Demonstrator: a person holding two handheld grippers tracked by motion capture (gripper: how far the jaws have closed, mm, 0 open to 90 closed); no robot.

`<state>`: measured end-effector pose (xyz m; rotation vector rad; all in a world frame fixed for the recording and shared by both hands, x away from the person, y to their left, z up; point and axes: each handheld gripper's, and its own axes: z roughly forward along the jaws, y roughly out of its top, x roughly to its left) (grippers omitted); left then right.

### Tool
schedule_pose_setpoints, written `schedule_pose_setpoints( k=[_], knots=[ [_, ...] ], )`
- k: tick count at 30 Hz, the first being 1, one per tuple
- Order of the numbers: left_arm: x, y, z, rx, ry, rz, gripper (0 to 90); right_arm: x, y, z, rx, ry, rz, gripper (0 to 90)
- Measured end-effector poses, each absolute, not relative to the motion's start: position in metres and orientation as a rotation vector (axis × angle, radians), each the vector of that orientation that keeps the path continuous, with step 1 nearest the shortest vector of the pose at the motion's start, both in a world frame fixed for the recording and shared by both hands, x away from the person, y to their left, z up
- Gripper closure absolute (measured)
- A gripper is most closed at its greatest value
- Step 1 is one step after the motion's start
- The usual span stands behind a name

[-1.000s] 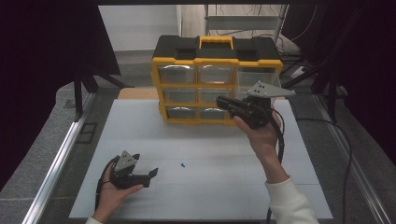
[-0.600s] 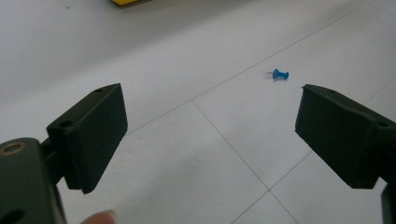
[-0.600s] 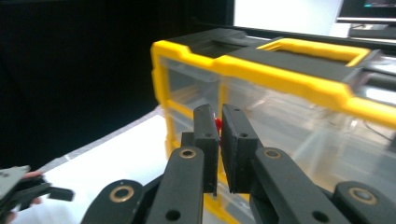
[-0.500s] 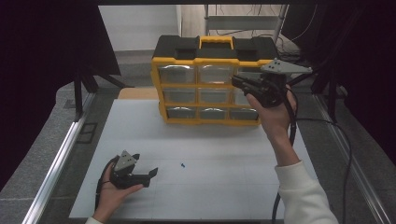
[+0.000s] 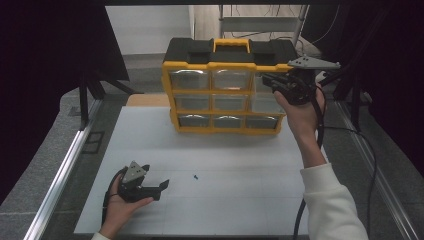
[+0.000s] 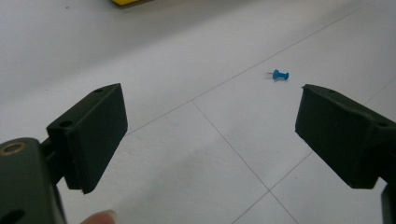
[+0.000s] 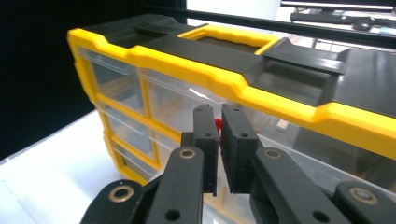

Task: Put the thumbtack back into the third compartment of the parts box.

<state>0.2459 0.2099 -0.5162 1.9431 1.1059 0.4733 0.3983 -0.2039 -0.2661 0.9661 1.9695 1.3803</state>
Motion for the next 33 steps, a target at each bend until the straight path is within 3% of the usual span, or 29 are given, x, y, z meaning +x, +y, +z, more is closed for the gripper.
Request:
schedule_pose_setpoints(
  k=[4, 7, 10, 17, 33],
  knots=[
    [0.246, 0.210, -0.516, 1.944, 1.105, 0.474, 9.7, 0.403, -0.206, -0.267, 0.982, 1.972, 1.354, 79.7],
    [0.246, 0.210, -0.516, 1.943, 1.106, 0.475, 9.7, 0.404, -0.204, -0.268, 0.973, 1.931, 1.333, 48.8],
    [0.246, 0.210, -0.516, 1.944, 1.106, 0.474, 9.7, 0.402, -0.202, -0.269, 0.968, 1.934, 1.355, 39.5],
    [0.246, 0.210, -0.516, 1.945, 1.104, 0.477, 9.6, 0.387, -0.192, -0.270, 0.885, 1.989, 1.478, 34.7],
    [0.245, 0.209, -0.516, 1.947, 1.104, 0.476, 9.6, 0.349, -0.158, -0.288, 0.695, 2.116, 1.606, 34.4]
  ],
)
